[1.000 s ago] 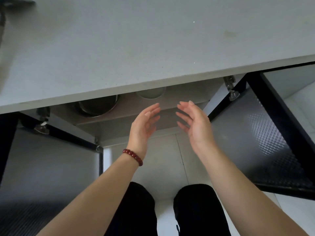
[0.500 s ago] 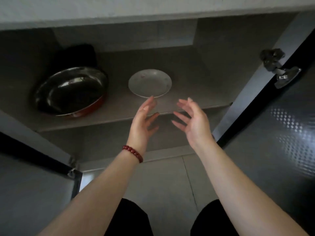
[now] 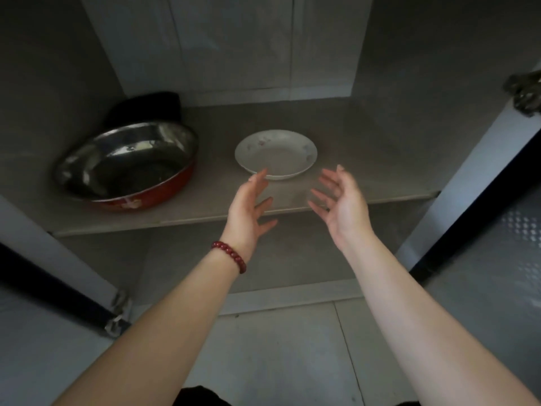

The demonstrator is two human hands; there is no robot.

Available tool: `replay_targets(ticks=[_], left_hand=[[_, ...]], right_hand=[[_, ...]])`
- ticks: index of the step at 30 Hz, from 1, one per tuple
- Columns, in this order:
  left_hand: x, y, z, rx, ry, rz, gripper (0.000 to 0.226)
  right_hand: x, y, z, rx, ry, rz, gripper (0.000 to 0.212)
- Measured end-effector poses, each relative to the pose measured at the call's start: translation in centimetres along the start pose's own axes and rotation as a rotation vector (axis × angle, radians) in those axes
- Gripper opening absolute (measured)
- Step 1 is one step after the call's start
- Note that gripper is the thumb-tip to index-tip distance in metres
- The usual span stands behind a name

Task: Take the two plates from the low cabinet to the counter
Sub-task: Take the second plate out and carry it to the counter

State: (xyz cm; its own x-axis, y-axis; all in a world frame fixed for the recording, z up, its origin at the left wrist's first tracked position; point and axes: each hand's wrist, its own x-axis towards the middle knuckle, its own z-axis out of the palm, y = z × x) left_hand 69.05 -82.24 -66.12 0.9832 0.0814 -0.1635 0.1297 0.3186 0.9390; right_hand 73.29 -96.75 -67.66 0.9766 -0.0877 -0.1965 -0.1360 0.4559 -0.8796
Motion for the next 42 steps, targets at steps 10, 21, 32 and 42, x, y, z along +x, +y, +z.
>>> replay_targets(ticks=[10,21,32,42], left_hand=[[3.9,1.4,-0.8,-0.081,0.046,-0.010,0.051],[7.5,0.6,-1.8,-0.315,0.051,-0.121,0.067],[9.1,1.2,-2.1,-0.256,0.083,-0.065,0.064],[9.1,1.7,-2.3,-0.256,0.091,-0.080,0.063]], right_hand=[[3.4,0.6,1.3,0.050,0.028,0.011,0.039],[5.4,1.3,1.6,0.043,0.062,0.051,0.041],[7.5,0.9,2.2,0.113,0.046,0.052,0.050],[8.2,0.7,1.9,0.127,0.038,0.060,0.052]])
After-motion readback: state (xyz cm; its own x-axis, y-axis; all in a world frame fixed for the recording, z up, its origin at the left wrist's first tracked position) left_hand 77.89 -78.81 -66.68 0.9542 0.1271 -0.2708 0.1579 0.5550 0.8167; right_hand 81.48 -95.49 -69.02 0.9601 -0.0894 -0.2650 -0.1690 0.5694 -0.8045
